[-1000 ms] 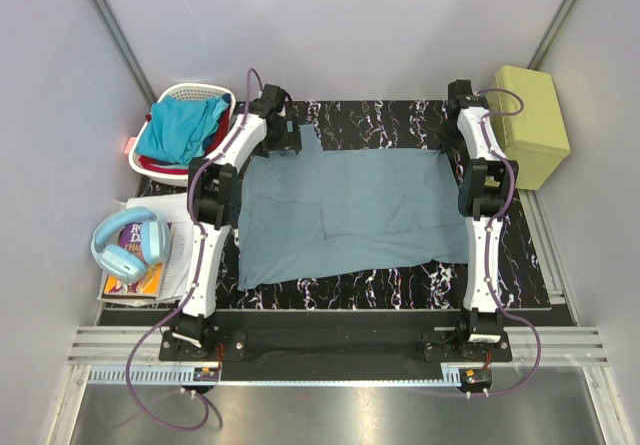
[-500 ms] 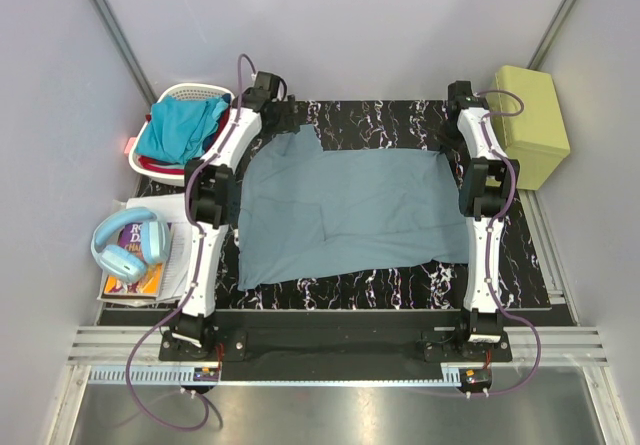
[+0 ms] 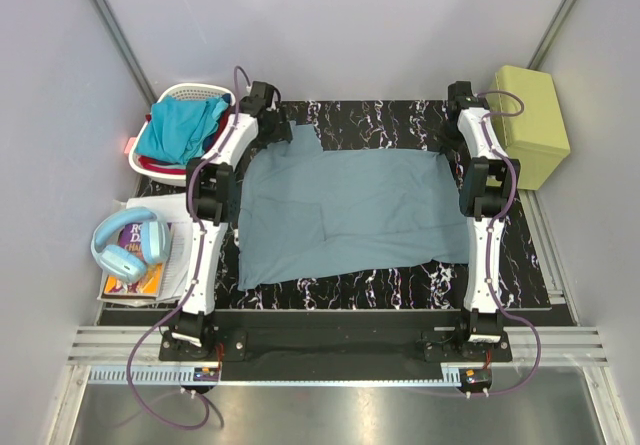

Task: Fold and stack the t-shirts
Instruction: Grap the side of the flattened tshirt furthest away from the robot with both arms, then fold the other side of the tshirt into a rectangle

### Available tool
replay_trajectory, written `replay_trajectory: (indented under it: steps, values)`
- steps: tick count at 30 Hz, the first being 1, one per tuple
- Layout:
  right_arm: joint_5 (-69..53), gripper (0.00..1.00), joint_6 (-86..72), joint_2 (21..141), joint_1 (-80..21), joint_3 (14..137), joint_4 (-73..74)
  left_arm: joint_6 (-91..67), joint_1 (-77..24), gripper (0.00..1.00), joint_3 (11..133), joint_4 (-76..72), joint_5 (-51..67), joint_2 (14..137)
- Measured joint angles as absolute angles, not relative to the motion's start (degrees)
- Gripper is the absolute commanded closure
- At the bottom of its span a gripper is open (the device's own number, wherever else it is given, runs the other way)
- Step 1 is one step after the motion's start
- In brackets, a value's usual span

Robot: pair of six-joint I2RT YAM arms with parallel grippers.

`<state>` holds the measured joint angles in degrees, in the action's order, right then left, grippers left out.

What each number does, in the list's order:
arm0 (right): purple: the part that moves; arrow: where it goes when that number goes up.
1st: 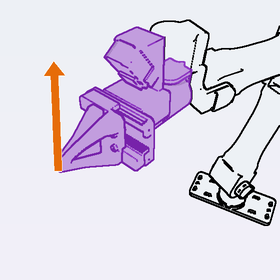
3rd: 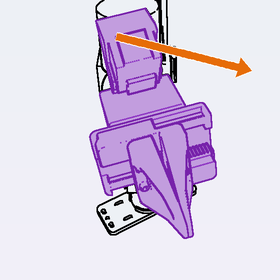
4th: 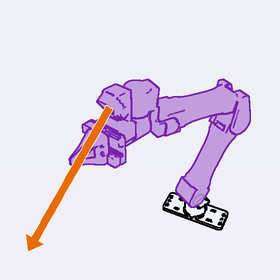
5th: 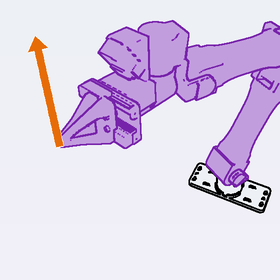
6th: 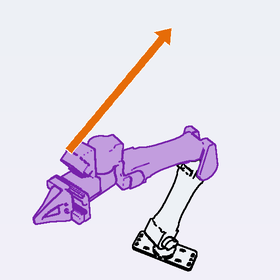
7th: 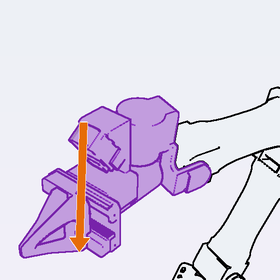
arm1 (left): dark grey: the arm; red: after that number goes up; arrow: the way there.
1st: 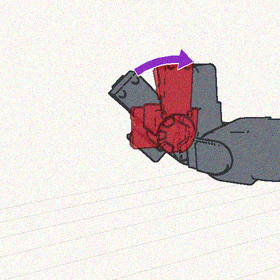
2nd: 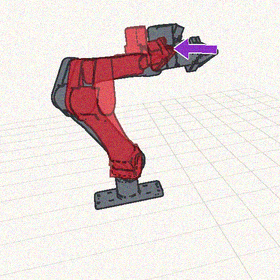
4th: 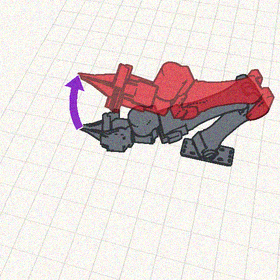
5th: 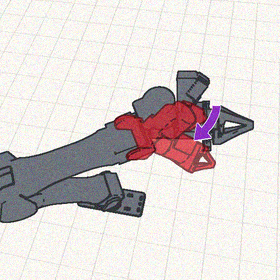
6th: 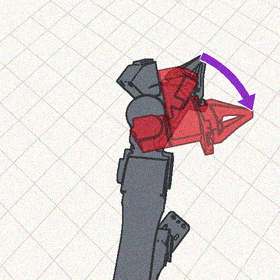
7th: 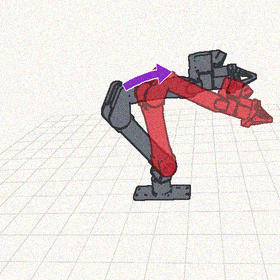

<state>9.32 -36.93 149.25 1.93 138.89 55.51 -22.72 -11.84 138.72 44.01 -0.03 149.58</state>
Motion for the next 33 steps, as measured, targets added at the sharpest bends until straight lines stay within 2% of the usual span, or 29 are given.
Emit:
replay_trajectory:
  steps: [1, 2, 5, 6, 8, 12, 18, 20, 33]
  values:
    - [9.32, 1.0, -36.93, 149.25, 1.93, 138.82, 55.51, -22.98, -11.84, 0.45, 138.72, 44.01, 0.08, 149.58]
    - [9.32, 1.0, -36.97, 149.23, 1.93, 138.82, 55.48, -22.96, -11.84, 0.61, 138.72, 44.01, 0.1, 149.6]
    - [9.32, 1.0, -36.97, 149.23, 1.93, 138.76, 55.46, -23.09, -11.86, 0.79, 138.45, 43.75, 0.1, 149.58]
    - [9.3, 1.0, -36.97, 149.23, 1.93, 138.76, 55.46, -23.11, -11.9, 0.81, 138.17, 43.42, 0.05, 149.58]
    - [9.32, 1.0, -36.97, 149.23, 1.93, 138.76, 55.46, -23.03, -12.01, 0.82, 137.38, 43.03, -0.16, 149.51]
    - [9.3, 1.0, -36.97, 149.21, 1.93, 138.76, 55.46, -22.94, -12.14, 0.91, 136.68, 42.87, -0.67, 148.94]
    - [9.3, 1.0, -36.99, 149.21, 1.93, 138.76, 55.46, -22.9, -12.16, 0.94, 135.72, 42.87, -1.28, 146.5]
    - [9.3, 1.0, -37.01, 149.16, 1.93, 138.76, 55.51, -22.9, -12.16, 0.99, 135.06, 42.94, -1.48, 145.21]
    - [8.88, 1.0, -37.39, 144.68, 1.89, 135.02, 56.49, -22.83, -13.04, 1.0, 124.49, 42.63, -2.24, 132.55]
